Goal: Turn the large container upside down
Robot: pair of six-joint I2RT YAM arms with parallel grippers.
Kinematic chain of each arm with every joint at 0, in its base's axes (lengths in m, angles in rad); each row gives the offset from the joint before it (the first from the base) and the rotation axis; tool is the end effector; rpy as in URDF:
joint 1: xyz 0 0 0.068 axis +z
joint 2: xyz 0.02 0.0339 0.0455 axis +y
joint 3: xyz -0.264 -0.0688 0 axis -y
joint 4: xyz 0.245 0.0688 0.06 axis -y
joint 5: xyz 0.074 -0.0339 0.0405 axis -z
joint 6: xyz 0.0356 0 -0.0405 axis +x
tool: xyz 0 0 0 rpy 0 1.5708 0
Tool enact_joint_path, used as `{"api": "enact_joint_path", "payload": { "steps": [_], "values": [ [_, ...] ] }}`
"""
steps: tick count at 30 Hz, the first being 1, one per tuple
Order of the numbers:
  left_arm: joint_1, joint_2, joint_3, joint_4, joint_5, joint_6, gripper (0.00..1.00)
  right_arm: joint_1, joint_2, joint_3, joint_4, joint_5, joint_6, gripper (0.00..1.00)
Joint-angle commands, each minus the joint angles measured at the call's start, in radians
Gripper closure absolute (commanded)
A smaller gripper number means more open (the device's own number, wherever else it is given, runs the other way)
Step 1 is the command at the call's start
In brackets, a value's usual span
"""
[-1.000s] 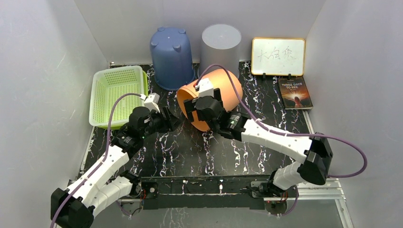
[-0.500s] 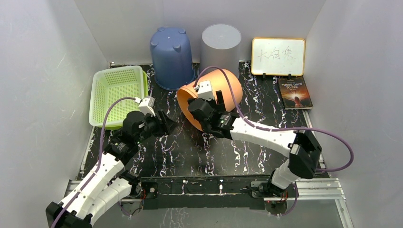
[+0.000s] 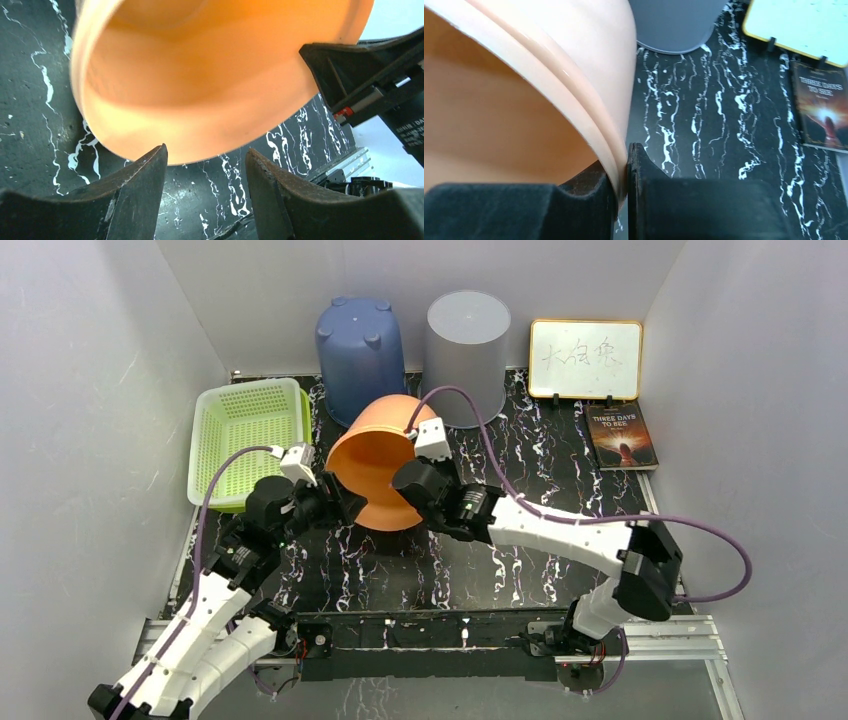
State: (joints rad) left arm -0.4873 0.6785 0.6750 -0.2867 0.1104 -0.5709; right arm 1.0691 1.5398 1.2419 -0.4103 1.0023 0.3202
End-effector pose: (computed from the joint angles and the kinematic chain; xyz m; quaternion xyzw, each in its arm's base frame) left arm 0.1435 -0.0805 0.3070 -0.0005 0.8014 -0.3393 0.4926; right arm 0.1871 0.2788 0.3022 -0.1045 0.8150 -0.1006 0.5611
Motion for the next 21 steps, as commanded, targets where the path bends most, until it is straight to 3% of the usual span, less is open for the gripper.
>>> {"api": "enact_joint_path", "payload": {
  "steps": [1, 8, 13, 16, 21],
  "values": [
    [0.001, -0.036, 0.119, -0.094, -0.040, 0.035, 0.43, 0.003, -0.170, 0.034, 0.129, -0.085, 0.032, 1.00],
    [0.001, -0.028, 0.394, -0.223, -0.071, 0.089, 0.43, 0.002, -0.270, 0.020, 0.168, -0.135, 0.048, 1.00],
    [0.001, 0.039, 0.692, -0.322, -0.089, 0.155, 0.42, -0.007, -0.250, 0.026, 0.112, -0.215, 0.104, 1.00],
    [0.002, 0.077, 0.820, -0.336, -0.062, 0.173, 0.42, -0.032, -0.203, 0.098, 0.044, -0.276, 0.106, 1.00],
    [0.001, 0.089, 0.884, -0.335, -0.043, 0.176, 0.41, -0.077, -0.067, 0.346, -0.193, -0.373, 0.083, 1.00]
  ]
}}
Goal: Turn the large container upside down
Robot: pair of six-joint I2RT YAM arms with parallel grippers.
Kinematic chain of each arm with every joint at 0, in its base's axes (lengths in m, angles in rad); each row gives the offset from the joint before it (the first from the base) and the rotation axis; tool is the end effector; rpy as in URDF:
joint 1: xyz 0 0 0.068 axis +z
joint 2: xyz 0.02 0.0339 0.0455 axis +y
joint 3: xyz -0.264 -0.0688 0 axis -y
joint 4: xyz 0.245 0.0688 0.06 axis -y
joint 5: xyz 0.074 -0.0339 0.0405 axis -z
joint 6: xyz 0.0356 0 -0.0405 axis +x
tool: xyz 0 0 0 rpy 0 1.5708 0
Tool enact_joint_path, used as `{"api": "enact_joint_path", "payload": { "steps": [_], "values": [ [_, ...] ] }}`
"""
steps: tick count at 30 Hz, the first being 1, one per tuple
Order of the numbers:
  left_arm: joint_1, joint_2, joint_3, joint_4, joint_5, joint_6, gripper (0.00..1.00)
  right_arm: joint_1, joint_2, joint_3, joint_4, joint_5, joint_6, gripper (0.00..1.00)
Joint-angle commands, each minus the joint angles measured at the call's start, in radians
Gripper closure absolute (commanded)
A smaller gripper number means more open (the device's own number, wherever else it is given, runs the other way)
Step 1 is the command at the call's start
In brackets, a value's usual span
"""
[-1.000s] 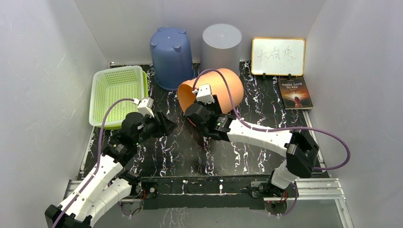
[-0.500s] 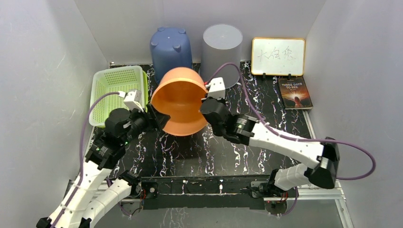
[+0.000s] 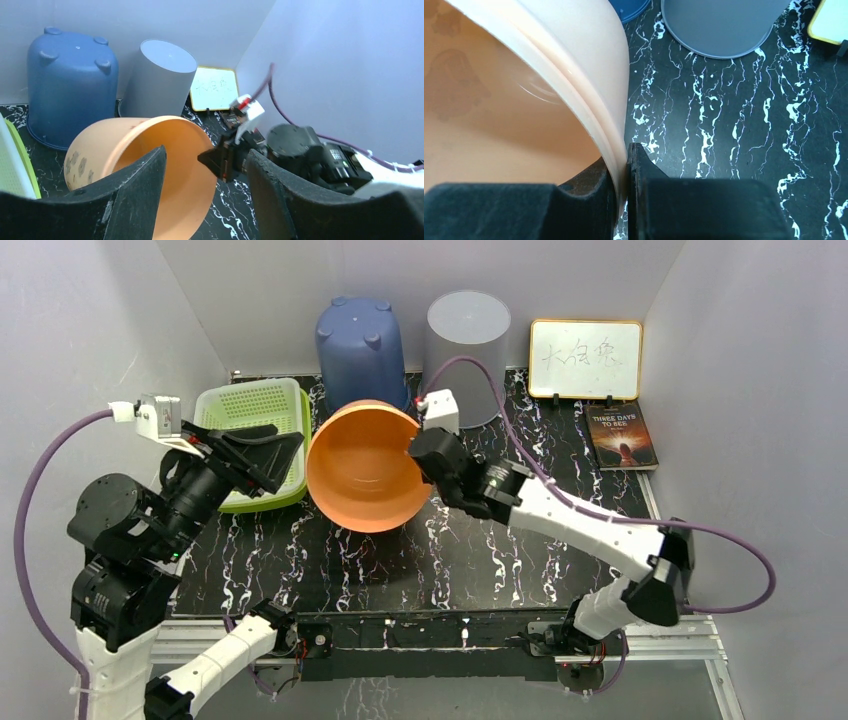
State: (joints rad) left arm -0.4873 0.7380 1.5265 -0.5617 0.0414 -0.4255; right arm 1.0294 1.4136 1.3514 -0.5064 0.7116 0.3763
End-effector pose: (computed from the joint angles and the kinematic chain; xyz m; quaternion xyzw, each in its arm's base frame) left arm 0.0537 -0.0301 0.5318 0.0354 0.6216 -0.3564 0.6966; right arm 0.1807 0.2554 0.3645 -0.1052 0.8324 0.0580 0.5411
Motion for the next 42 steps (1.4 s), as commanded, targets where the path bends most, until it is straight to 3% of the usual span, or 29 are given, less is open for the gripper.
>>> {"api": "enact_joint_path", "payload": {
  "steps": [1, 5, 11, 19, 22, 24, 29, 34, 42],
  "values": [
    [0.002, 0.031, 0.035, -0.064, 0.027, 0.031, 0.41, -0.044, 0.095, 0.295, -0.154, -0.096, 0.020, 1.00],
    [0.001, 0.022, 0.028, -0.069, 0.028, 0.030, 0.41, -0.093, 0.165, 0.427, -0.319, -0.174, 0.002, 1.00],
    [0.001, 0.016, 0.036, -0.093, 0.015, 0.036, 0.41, -0.268, 0.178, 0.346, -0.297, -0.432, -0.007, 1.00],
    [0.001, 0.005, 0.012, -0.097, -0.004, 0.043, 0.40, -0.321, 0.299, 0.336, -0.316, -0.501, -0.035, 1.00],
    [0.002, 0.003, 0.008, -0.108, -0.015, 0.051, 0.40, -0.340, 0.321, 0.336, -0.323, -0.514, -0.036, 0.76],
    [0.001, 0.001, 0.005, -0.114, -0.024, 0.056, 0.40, -0.349, 0.317, 0.317, -0.305, -0.502, -0.031, 0.50],
    [0.001, -0.005, -0.007, -0.120, -0.036, 0.064, 0.39, -0.357, 0.273, 0.315, -0.277, -0.490, -0.049, 0.33],
    [0.001, -0.006, -0.026, -0.108, -0.038, 0.065, 0.39, -0.355, 0.191, 0.321, -0.250, -0.470, -0.089, 0.30],
    [0.001, -0.005, -0.056, -0.091, -0.031, 0.057, 0.39, -0.319, 0.063, 0.317, -0.126, -0.573, -0.201, 0.29]
  ]
}}
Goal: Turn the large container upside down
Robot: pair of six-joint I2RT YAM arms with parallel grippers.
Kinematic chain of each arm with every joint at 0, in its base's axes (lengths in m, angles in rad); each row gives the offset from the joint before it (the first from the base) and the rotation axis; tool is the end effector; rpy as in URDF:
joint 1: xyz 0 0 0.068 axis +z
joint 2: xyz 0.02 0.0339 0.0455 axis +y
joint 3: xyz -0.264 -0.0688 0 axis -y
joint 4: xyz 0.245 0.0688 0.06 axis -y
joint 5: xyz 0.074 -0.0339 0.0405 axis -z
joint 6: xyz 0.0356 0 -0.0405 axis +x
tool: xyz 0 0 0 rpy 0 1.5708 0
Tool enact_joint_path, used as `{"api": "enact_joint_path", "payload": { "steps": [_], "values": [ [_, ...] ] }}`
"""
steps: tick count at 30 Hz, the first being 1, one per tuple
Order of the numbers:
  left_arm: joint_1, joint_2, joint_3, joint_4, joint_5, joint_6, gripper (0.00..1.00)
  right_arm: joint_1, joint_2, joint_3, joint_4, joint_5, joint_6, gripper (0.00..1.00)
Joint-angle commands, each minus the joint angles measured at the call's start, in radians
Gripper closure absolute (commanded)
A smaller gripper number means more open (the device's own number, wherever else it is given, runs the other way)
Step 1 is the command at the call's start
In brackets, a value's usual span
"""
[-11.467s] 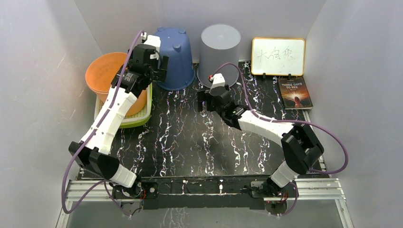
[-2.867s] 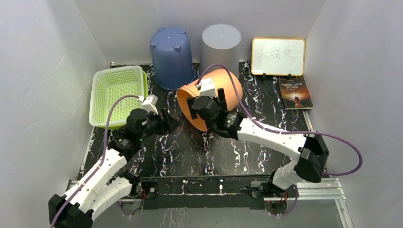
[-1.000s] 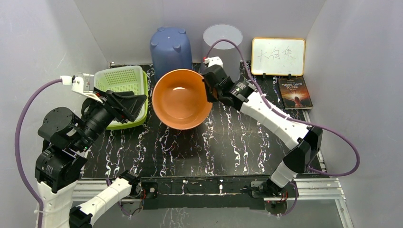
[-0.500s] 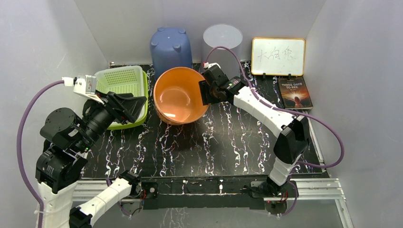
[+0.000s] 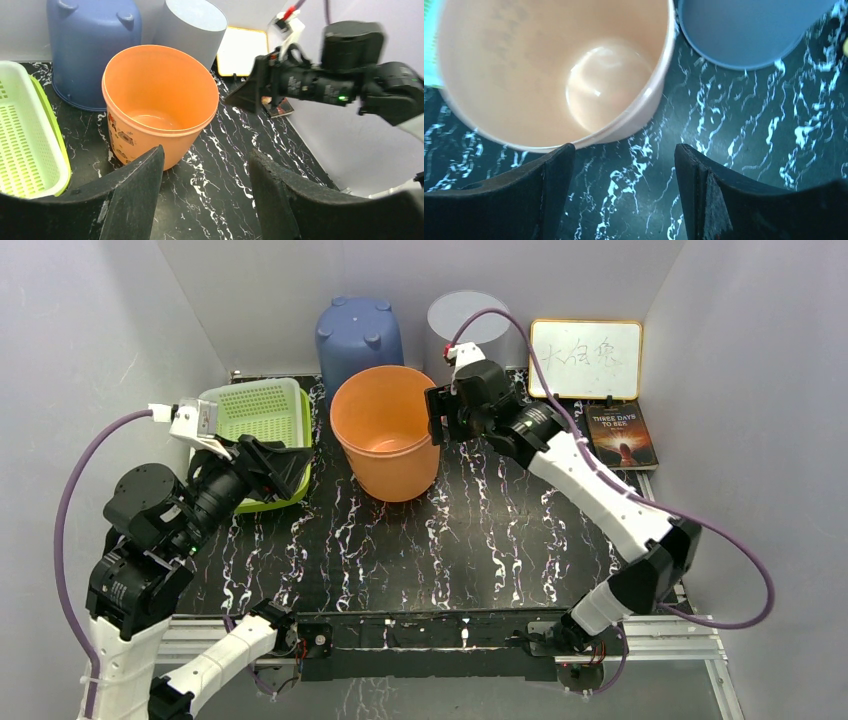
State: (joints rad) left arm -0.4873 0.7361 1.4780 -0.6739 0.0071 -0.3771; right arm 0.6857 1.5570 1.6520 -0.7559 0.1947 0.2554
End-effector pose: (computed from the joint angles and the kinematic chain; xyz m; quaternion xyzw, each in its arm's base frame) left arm 0.0651 -0.0348 0.5080 0.0402 0.6815 -0.3083 0.6625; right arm 0.2679 0.2103 0.3936 -0.1491 0.8825 0.1205 0.4294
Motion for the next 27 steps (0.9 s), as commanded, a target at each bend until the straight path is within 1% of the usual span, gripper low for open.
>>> {"api": "enact_joint_path", "payload": {
  "steps": [1, 4, 10, 15, 22, 24, 27],
  "values": [
    [0.001, -0.003, -0.012, 0.024, 0.005, 0.008, 0.39, 0.030, -0.086, 0.022, 0.139, -0.082, -0.093, 0.29],
    [0.002, -0.004, -0.021, 0.030, 0.009, -0.001, 0.39, 0.051, -0.072, 0.055, 0.169, -0.185, -0.140, 0.30],
    [0.001, -0.019, -0.036, 0.029, 0.001, -0.008, 0.39, 0.166, 0.088, 0.209, 0.083, -0.288, -0.295, 0.32],
    [0.002, -0.024, -0.033, 0.013, -0.013, -0.008, 0.39, 0.208, 0.212, 0.302, 0.035, -0.301, -0.348, 0.34],
    [0.001, -0.038, -0.045, 0.007, -0.017, -0.011, 0.39, 0.210, 0.261, 0.296, 0.064, -0.290, -0.362, 0.37],
    [0.001, -0.040, -0.046, 0.002, -0.020, -0.010, 0.39, 0.210, 0.266, 0.287, 0.071, -0.285, -0.363, 0.40],
    [0.001, -0.043, -0.044, -0.002, -0.025, -0.008, 0.39, 0.210, 0.272, 0.282, 0.075, -0.272, -0.358, 0.48]
  ]
}}
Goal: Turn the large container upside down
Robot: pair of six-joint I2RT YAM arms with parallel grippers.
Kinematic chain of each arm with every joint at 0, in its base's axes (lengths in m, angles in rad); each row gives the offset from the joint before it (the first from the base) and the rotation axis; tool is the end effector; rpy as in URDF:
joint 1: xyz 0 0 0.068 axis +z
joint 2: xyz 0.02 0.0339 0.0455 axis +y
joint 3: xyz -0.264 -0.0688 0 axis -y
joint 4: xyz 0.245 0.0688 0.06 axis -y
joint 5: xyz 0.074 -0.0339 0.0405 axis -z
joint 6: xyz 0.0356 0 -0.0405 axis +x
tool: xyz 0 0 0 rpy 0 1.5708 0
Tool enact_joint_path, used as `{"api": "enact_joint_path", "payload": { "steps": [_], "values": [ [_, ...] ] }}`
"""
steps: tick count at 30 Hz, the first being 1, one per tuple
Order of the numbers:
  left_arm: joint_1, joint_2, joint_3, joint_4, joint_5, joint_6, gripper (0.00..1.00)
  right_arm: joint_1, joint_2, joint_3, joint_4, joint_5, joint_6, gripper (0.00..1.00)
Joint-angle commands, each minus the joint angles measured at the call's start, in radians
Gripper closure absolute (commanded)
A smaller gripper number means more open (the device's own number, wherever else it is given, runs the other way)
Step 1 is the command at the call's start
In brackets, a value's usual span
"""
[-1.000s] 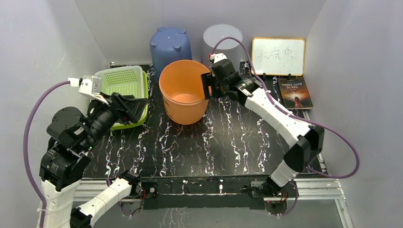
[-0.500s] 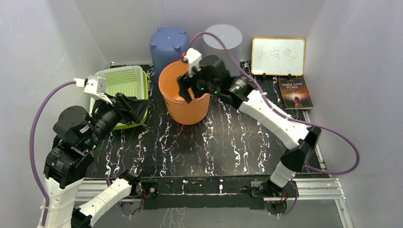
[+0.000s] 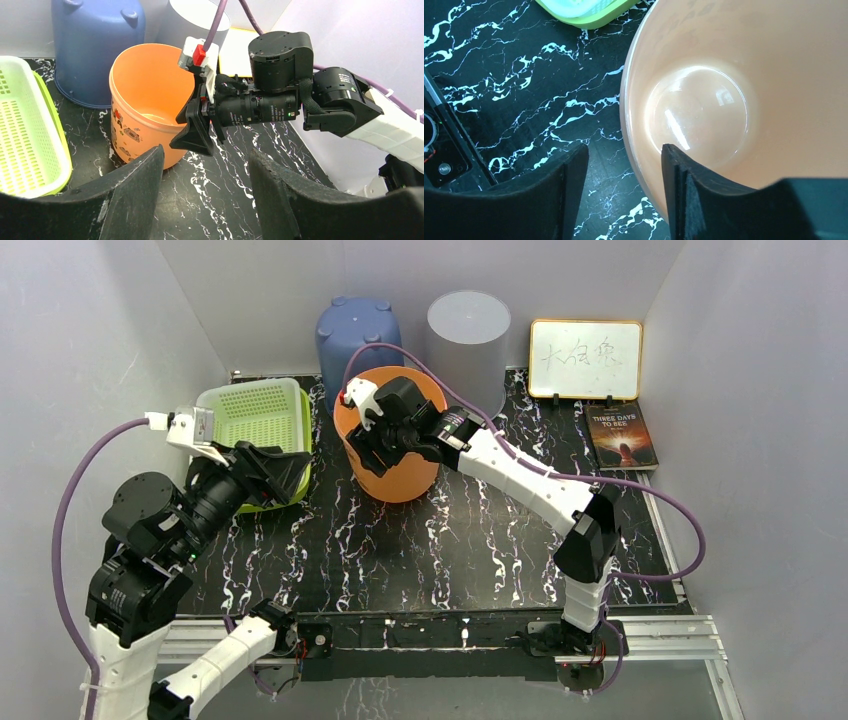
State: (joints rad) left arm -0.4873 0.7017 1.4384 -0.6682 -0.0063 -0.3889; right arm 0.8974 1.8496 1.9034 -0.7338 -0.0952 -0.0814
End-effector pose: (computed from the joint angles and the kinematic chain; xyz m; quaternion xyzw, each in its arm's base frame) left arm 0.0610 -0.0321 0.5005 0.0313 0.6818 -0.3081 0.6628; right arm 0.2588 0.3298 0.3716 -0.4418 0.7860 0.2102 0.3780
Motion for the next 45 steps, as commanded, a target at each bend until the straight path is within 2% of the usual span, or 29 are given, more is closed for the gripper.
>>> {"api": "enact_joint_path", "payload": {
  "steps": [1, 3, 6, 14, 19, 25, 27, 29, 31, 35, 39, 43, 45],
  "values": [
    [0.002, -0.008, -0.003, -0.009, -0.012, 0.004, 0.39, -0.002, -0.021, 0.030, 0.053, 0.023, -0.019, 0.50],
    [0.002, -0.007, 0.000, -0.012, -0.014, 0.004, 0.38, -0.002, -0.026, 0.025, 0.059, 0.030, -0.016, 0.55],
    [0.002, -0.004, 0.002, -0.015, -0.014, 0.004, 0.31, -0.002, -0.033, 0.007, 0.073, 0.035, -0.015, 0.56],
    [0.001, 0.003, -0.003, -0.023, -0.006, 0.004, 0.27, -0.002, 0.008, -0.006, 0.056, 0.067, -0.014, 0.61],
    [0.001, 0.002, -0.001, -0.021, -0.007, 0.007, 0.22, -0.001, 0.024, -0.005, 0.057, 0.089, -0.013, 0.72],
    [0.002, -0.002, 0.012, -0.026, -0.021, 0.008, 0.03, -0.003, 0.011, -0.004, 0.101, 0.084, 0.040, 0.88],
    [0.002, -0.001, 0.024, -0.029, -0.026, 0.010, 0.02, -0.003, -0.019, -0.009, 0.151, 0.032, 0.086, 0.94],
    [0.001, 0.004, 0.052, -0.036, -0.032, 0.011, 0.02, -0.003, -0.073, -0.041, 0.256, -0.022, 0.163, 1.00],
    [0.002, 0.011, 0.087, -0.045, -0.031, 0.012, 0.02, -0.003, -0.158, -0.111, 0.404, -0.057, 0.268, 1.00],
    [0.001, 0.016, 0.151, -0.061, -0.038, 0.017, 0.02, -0.029, -0.327, -0.381, 0.793, -0.134, 0.532, 1.00],
    [0.001, 0.015, 0.190, -0.077, -0.044, 0.019, 0.02, -0.120, -0.468, -0.656, 1.204, -0.166, 0.835, 1.00],
    [0.001, 0.012, 0.204, -0.089, -0.047, 0.019, 0.02, -0.227, -0.517, -0.926, 1.591, -0.206, 1.154, 1.00],
    [0.001, 0.011, 0.208, -0.091, -0.047, 0.018, 0.02, -0.267, -0.507, -1.020, 1.703, -0.215, 1.253, 1.00]
  ]
}}
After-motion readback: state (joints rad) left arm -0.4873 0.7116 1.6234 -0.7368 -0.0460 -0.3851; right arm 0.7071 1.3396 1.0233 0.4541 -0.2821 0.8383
